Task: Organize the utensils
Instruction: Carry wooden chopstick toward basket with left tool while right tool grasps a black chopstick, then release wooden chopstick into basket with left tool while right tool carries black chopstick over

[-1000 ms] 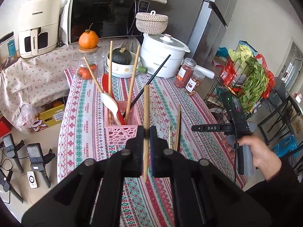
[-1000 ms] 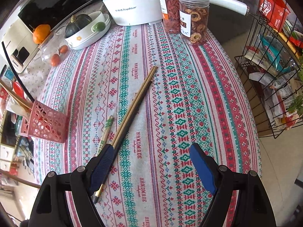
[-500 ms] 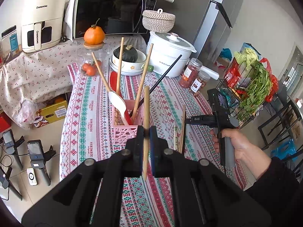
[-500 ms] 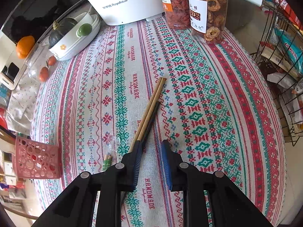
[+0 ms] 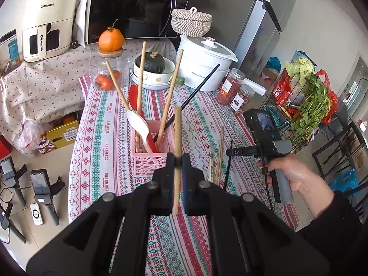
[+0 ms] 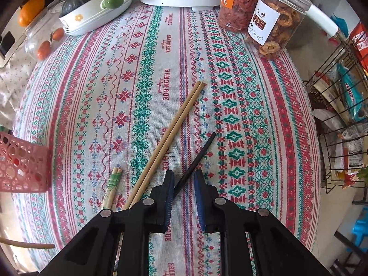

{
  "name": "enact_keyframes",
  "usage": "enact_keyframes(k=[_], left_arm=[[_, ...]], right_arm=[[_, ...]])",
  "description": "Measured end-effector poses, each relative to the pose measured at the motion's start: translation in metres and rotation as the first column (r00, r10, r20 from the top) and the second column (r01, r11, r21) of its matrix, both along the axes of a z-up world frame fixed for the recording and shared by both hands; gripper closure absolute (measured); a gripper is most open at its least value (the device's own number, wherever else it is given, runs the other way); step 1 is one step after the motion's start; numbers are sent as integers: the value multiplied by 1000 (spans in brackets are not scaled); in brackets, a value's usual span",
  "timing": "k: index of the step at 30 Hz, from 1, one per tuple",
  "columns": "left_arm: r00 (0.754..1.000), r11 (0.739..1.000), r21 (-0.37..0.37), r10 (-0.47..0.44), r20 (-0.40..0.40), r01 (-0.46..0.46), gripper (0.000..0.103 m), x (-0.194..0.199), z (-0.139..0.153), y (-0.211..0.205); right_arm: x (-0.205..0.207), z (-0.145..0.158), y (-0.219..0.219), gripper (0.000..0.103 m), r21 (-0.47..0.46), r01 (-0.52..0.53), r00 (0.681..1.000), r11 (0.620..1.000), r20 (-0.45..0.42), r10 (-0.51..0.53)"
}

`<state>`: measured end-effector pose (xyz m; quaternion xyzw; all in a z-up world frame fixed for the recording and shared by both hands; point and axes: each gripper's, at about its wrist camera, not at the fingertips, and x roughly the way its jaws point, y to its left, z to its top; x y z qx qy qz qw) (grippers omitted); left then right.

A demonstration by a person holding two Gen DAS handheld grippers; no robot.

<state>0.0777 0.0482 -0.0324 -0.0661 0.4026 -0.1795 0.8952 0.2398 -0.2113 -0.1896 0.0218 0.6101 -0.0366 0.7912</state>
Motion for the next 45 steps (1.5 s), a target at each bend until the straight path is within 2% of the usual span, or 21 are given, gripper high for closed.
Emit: enact_keyframes(k=[5, 7, 11, 15, 21, 27, 31, 36, 38, 40, 45], left_arm=[[1000, 1000, 6, -9, 10, 9, 96, -3, 4, -1], [1000, 1000, 8, -19, 18, 19, 96, -5, 6, -3], [999, 1000, -1, -27, 31, 27, 96, -8, 10, -5], [999, 1000, -7, -20, 46, 21, 96, -9, 14, -5], [997, 1000, -17, 0, 72, 2, 96, -14, 20, -4], [990, 999, -34, 44, 136, -40, 96, -19, 33, 3], [967, 995, -64, 87, 238, -74, 96, -27, 51, 11], [904, 987, -107, 156, 399, -124, 96, -37, 74, 19], [884, 984, -108, 174, 434, -141, 96, -36, 78, 20], [877, 983, -100, 183, 445, -154, 96, -29, 77, 20], [863, 981, -75, 194, 465, -180, 96, -11, 62, 19]], right_arm=[[-21, 6, -24, 98, 111, 18, 999, 994, 48, -23], [-29, 12, -30, 98, 136, 32, 996, 990, 79, -43], [-54, 38, -39, 98, 244, 33, 983, 969, 165, -75], [-84, 74, -33, 98, 258, -15, 958, 966, 279, -60], [-128, 120, -21, 98, 229, -81, 905, 970, 426, -25], [-159, 150, -22, 98, 232, -111, 857, 966, 515, -25], [-173, 168, -25, 98, 246, -123, 821, 962, 569, -41], [-183, 197, -22, 98, 247, -163, 762, 955, 646, -37], [-186, 207, -17, 98, 234, -181, 740, 955, 672, -25], [-187, 215, -12, 98, 225, -195, 725, 955, 689, -14], [-180, 218, -1, 98, 225, -214, 738, 951, 675, 7]])
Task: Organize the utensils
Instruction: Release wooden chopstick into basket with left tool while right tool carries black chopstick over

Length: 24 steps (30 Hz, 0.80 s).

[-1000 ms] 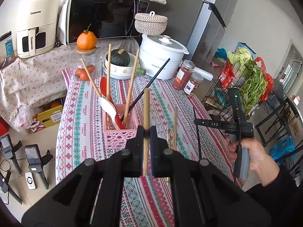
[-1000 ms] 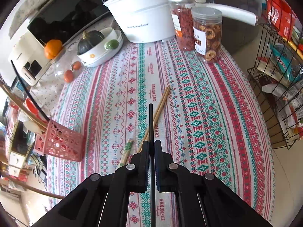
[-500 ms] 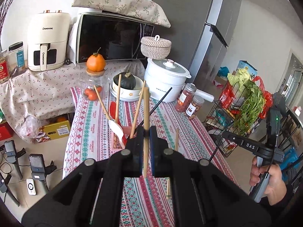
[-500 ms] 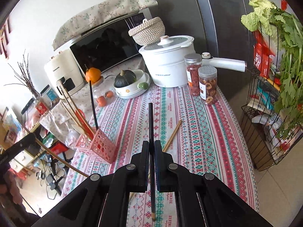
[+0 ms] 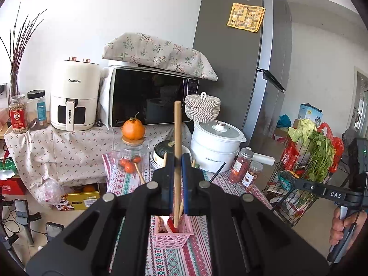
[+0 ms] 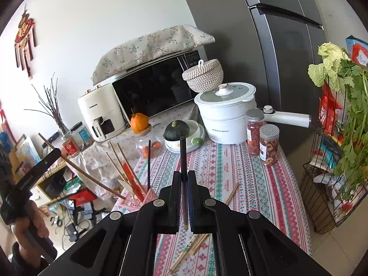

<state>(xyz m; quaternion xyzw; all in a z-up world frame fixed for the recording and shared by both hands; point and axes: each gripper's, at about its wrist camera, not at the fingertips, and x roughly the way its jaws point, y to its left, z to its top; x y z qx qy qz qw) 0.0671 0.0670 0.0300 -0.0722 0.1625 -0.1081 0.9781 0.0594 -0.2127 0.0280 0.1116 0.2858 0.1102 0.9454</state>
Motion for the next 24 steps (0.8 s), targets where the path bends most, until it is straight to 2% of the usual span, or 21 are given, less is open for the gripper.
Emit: enact_keyframes(k=[3, 12, 21, 23, 24], left_arm=[[1000, 1000, -1, -11, -3, 11, 96, 11, -10, 0], [987, 997, -72, 24, -156, -36, 96, 39, -29, 12], [965, 997, -69, 10, -264, -29, 96, 63, -61, 10], [959, 996, -82, 2, -282, -26, 91, 65, -65, 10], [956, 996, -85, 4, -292, -31, 81, 65, -66, 11]], right_arm=[[3, -4, 4, 98, -7, -9, 1000, 1000, -18, 9], [3, -7, 8, 98, -14, -24, 999, 1000, -23, 24], [7, -7, 22, 98, -9, -56, 998, 998, -23, 55], [8, -6, 29, 98, -6, -66, 998, 998, -20, 66], [9, -5, 32, 98, -6, -71, 997, 997, -16, 71]])
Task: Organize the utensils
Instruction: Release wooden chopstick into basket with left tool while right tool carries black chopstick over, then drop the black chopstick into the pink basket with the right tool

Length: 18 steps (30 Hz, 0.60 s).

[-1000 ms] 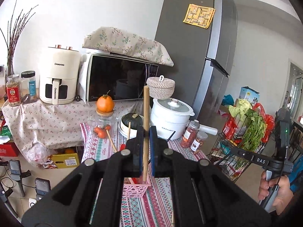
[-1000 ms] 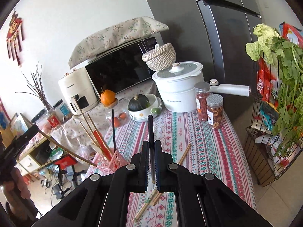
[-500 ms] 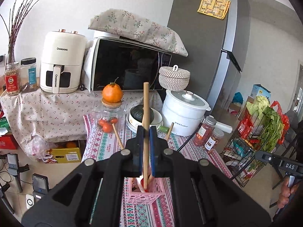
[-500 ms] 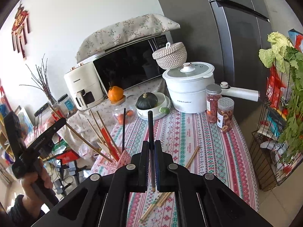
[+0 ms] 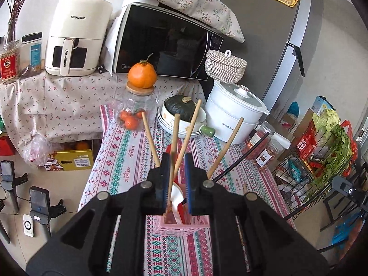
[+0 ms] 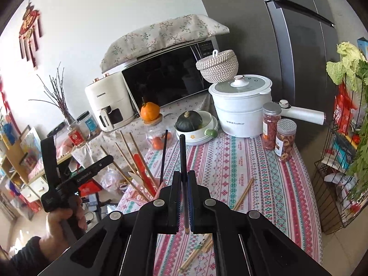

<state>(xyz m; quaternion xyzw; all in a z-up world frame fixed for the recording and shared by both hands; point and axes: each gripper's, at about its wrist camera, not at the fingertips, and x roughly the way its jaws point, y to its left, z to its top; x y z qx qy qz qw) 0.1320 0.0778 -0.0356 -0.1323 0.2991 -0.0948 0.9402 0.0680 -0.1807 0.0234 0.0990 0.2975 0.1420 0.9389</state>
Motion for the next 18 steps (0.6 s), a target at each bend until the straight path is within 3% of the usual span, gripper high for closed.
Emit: enact_keyframes(k=[1, 6, 10, 14, 18], left_arm=[[1000, 1000, -4, 2, -4, -2, 71, -2, 0, 0], [999, 1000, 8, 21, -42, -21, 43, -17, 11, 6], [989, 995, 81, 61, -132, -51, 21, -24, 14, 10], [977, 988, 151, 71, -201, -41, 19, -30, 1, 16], [960, 992, 111, 92, -264, -64, 18, -28, -21, 30]], right_arm=[[0, 2, 4, 98, 0, -6, 1000, 1000, 5, 6], [1, 14, 23, 98, -1, -37, 998, 999, 42, 37], [6, 28, 34, 98, 27, -60, 996, 998, 69, 58], [16, 40, 45, 98, 59, -70, 993, 996, 98, 64], [30, 43, 56, 98, 70, -70, 992, 995, 107, 62]])
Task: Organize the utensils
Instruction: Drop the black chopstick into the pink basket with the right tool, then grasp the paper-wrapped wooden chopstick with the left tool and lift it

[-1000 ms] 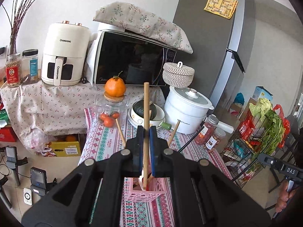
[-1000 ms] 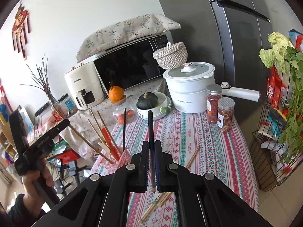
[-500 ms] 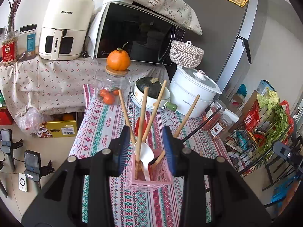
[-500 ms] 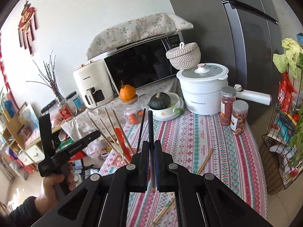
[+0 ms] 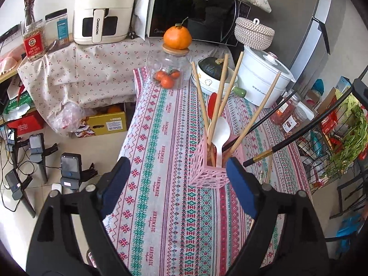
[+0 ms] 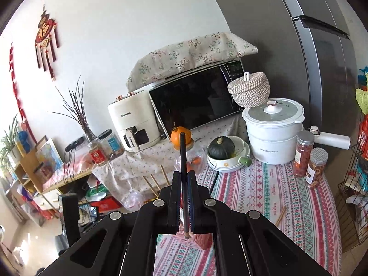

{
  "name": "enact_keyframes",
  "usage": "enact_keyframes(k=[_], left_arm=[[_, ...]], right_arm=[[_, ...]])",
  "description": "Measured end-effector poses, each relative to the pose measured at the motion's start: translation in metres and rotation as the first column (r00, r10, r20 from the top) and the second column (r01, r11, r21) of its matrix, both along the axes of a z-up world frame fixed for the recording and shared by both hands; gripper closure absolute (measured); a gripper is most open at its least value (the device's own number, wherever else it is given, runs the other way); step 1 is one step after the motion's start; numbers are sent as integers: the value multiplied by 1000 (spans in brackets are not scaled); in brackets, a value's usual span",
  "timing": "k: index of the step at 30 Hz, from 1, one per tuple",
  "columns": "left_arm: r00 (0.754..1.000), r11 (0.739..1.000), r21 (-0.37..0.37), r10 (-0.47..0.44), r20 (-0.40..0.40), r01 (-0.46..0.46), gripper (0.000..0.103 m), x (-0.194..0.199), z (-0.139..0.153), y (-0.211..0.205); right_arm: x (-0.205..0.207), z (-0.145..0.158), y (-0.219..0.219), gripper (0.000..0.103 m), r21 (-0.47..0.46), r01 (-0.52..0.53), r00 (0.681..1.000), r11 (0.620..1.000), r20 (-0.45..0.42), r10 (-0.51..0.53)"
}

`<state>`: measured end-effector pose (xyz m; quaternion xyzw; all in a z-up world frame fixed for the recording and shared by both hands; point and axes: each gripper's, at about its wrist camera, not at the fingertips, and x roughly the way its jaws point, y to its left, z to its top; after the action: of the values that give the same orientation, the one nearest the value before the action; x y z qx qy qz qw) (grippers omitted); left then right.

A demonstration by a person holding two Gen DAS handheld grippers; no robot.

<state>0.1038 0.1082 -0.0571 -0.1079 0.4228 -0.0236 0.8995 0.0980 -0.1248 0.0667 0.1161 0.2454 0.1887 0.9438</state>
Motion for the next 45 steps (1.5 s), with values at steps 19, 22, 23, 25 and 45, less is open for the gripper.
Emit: enact_keyframes(k=[19, 22, 23, 25, 45], left_arm=[[999, 1000, -24, -17, -41, 16, 18, 7, -2, 9], [999, 999, -25, -23, -44, 22, 18, 7, -3, 8], [999, 999, -25, -24, -46, 23, 18, 7, -3, 7], [998, 999, -21, -28, -48, 27, 18, 7, -4, 5], [990, 997, 27, -70, -122, 73, 15, -1, -37, -47]], right_arm=[[76, -61, 50, 98, -67, -14, 973, 998, -232, -2], [81, -64, 46, 96, -51, -2, 967, 999, -253, -11], [82, -64, 45, 94, -44, -3, 965, 999, -261, -9], [83, -62, 41, 91, -33, -2, 963, 999, -271, -7], [28, -87, -62, 24, -110, 110, 932, 988, -332, -141]])
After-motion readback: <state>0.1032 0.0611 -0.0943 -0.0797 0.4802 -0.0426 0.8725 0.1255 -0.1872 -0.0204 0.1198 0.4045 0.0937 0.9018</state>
